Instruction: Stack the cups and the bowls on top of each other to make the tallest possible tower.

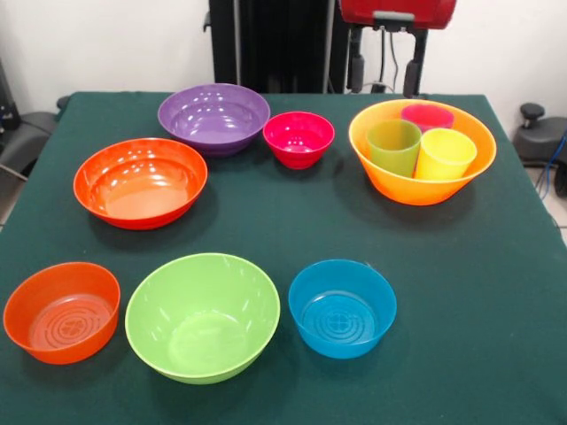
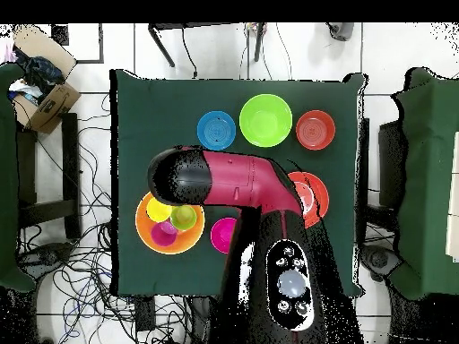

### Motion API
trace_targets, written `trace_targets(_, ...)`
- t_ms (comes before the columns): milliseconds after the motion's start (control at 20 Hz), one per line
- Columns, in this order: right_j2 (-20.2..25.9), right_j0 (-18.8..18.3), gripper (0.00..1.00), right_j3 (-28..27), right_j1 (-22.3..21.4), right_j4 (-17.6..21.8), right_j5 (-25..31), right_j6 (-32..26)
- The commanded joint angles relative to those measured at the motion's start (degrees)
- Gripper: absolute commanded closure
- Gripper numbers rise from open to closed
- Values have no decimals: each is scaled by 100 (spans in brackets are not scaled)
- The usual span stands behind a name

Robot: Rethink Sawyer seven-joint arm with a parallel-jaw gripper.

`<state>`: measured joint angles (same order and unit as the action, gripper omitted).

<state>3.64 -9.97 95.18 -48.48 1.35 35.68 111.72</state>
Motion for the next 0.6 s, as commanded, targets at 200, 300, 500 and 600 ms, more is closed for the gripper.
trace_targets(200, 670, -386, 0, -470, 232, 728, 1119, -1252)
trace_targets(300, 738, -471, 0, -804, 452, 823, 1218, -1289)
trace_targets(500, 1016, -745, 0, -1480, 834, 856, 1652, -1522)
trace_targets(600, 1185, -891, 0, -1834, 1039, 864, 1868, -1694)
